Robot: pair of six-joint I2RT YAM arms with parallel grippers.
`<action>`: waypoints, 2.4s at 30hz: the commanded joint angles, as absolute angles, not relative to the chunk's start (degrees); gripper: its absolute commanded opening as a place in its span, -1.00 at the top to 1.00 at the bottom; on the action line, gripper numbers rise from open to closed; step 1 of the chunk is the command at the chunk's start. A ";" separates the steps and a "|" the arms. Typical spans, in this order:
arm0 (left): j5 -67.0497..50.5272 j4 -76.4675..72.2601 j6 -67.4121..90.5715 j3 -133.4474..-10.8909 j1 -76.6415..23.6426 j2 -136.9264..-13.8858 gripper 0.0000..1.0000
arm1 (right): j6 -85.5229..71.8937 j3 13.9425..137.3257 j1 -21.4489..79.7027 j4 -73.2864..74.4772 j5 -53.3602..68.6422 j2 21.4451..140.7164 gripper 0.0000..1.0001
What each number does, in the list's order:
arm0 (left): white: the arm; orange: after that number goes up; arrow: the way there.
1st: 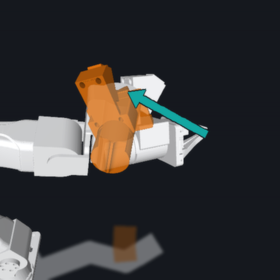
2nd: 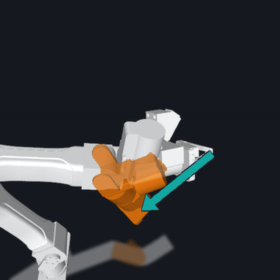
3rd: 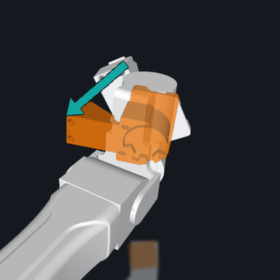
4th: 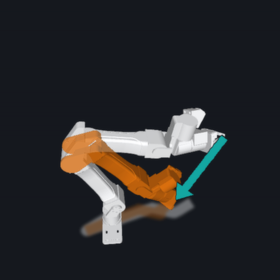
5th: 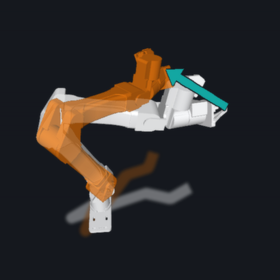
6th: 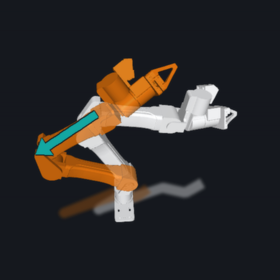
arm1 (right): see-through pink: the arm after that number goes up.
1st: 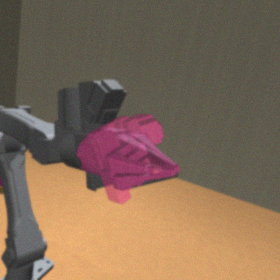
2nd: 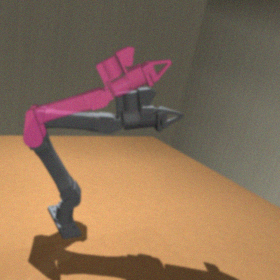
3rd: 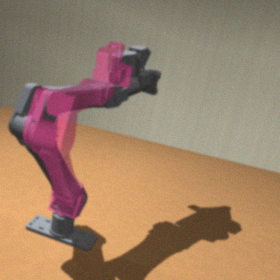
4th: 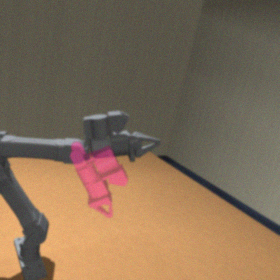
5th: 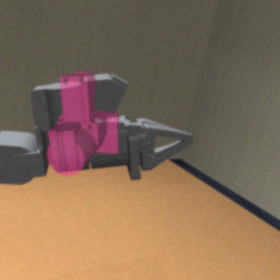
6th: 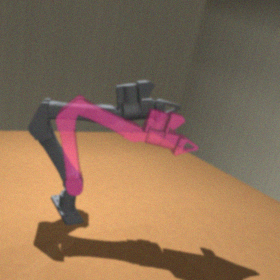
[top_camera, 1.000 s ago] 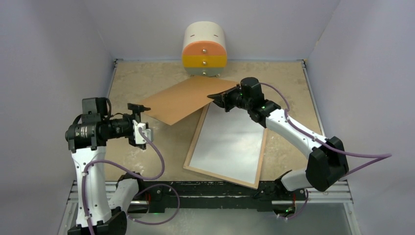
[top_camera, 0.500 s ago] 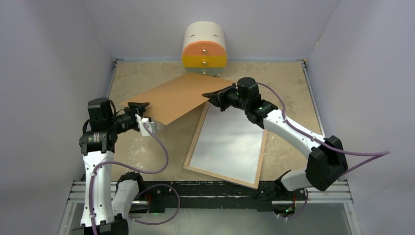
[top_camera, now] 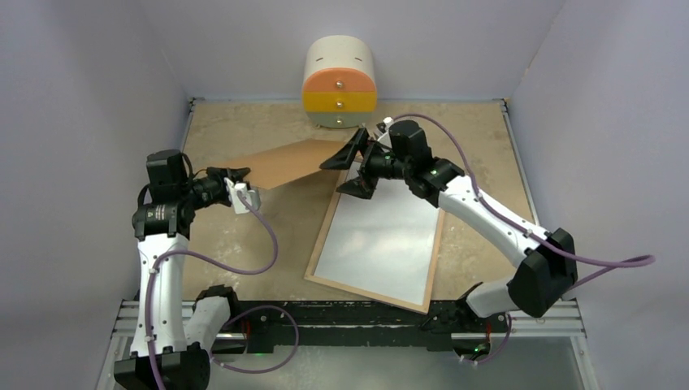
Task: Put the photo into the frame
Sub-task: Turn over the photo frame item at the center of the board.
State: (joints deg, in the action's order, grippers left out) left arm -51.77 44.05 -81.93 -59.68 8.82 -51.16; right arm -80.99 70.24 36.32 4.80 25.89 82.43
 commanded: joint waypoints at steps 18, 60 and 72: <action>-62.22 76.18 -111.80 -77.65 8.81 -61.54 1.00 | 20.48 76.06 44.76 17.91 28.06 66.81 -0.77; -38.76 10.71 -28.58 -81.65 9.31 -64.48 -0.81 | 9.21 73.01 55.51 -10.14 -2.71 73.95 1.00; -43.15 18.79 -11.46 -94.39 18.29 -74.46 -0.88 | -34.71 76.38 31.81 -8.93 17.09 70.83 1.00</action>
State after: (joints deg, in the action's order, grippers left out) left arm -43.79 14.68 -17.26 -91.00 17.82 -72.69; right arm -14.55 73.23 38.74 -5.32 7.68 74.74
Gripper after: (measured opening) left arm 0.933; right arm 0.015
